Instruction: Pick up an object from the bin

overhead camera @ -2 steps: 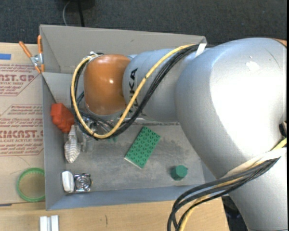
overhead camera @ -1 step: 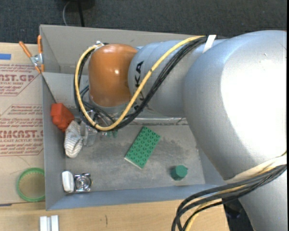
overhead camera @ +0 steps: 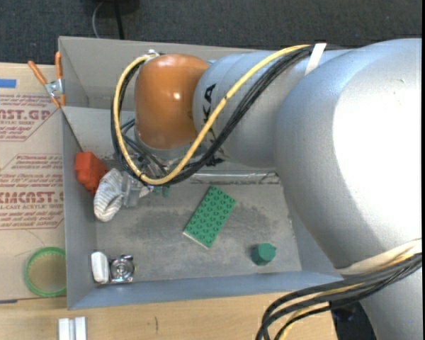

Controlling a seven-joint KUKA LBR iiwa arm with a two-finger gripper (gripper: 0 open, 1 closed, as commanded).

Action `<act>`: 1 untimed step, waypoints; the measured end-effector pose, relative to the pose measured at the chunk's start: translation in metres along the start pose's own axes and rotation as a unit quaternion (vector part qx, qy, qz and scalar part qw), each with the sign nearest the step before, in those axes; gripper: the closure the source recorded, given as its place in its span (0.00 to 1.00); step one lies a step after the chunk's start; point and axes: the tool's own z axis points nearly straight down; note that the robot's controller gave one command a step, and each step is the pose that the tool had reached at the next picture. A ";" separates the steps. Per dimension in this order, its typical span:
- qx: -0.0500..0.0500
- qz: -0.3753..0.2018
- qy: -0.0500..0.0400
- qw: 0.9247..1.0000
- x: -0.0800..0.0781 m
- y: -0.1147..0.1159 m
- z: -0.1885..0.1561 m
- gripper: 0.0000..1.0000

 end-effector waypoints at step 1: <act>0.000 -0.118 0.000 0.993 -0.002 0.003 -0.002 1.00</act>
Offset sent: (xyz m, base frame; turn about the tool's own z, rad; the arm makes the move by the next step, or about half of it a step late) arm -0.0049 0.0068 0.0850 -0.1071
